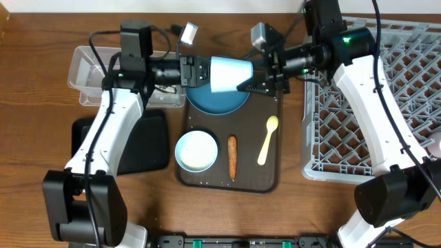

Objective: Sort waste into correct bins and load items into the dishwasher rack
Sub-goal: 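Hand the light-blue cup from the left gripper to the right gripper, then place the light-blue cup in the rack with the right gripper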

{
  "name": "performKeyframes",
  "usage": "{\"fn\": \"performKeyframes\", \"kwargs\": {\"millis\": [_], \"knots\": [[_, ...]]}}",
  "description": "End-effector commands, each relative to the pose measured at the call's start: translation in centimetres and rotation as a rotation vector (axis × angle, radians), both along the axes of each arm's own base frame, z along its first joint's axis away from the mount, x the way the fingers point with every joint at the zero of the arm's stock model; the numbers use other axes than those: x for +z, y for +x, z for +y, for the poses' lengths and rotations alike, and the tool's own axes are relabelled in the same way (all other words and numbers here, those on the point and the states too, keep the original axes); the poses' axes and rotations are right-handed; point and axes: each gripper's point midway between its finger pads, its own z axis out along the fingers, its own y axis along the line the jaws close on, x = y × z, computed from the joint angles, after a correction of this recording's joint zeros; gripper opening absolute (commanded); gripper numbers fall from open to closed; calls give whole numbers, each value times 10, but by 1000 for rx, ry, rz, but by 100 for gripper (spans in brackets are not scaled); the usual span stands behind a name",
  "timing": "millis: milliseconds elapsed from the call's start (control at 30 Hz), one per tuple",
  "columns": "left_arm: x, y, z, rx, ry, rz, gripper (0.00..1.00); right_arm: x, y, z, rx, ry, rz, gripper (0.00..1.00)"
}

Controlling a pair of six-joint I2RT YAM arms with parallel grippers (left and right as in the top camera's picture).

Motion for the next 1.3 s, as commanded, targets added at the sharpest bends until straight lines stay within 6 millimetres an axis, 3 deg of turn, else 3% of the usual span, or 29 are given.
{"fn": "performKeyframes", "kwargs": {"millis": [0,100,233,333,400,533,600,1067,1267], "knots": [[-48,31,26,239,271,12,61,-44,30,-29,-319,-290,138,27],[-85,39,59,392,497,78,65,-62,50,-66,-547,-458,161,22],[-104,34,96,524,701,133,70,-67,63,-120,-805,-612,167,22],[-104,24,119,581,835,121,70,-57,66,-169,-1018,-689,179,21],[-99,17,137,637,920,119,70,-48,65,-210,-1215,-719,213,15],[-88,4,158,705,1014,111,70,-38,54,-271,-1456,-725,309,6],[-84,1,161,716,1023,106,70,-38,47,-297,-1537,-718,370,1],[-82,-2,161,715,1023,107,71,-56,-11,-447,-1936,-683,665,1],[-83,-3,161,711,1026,113,70,-83,-25,-486,-2000,-692,786,1]]}}
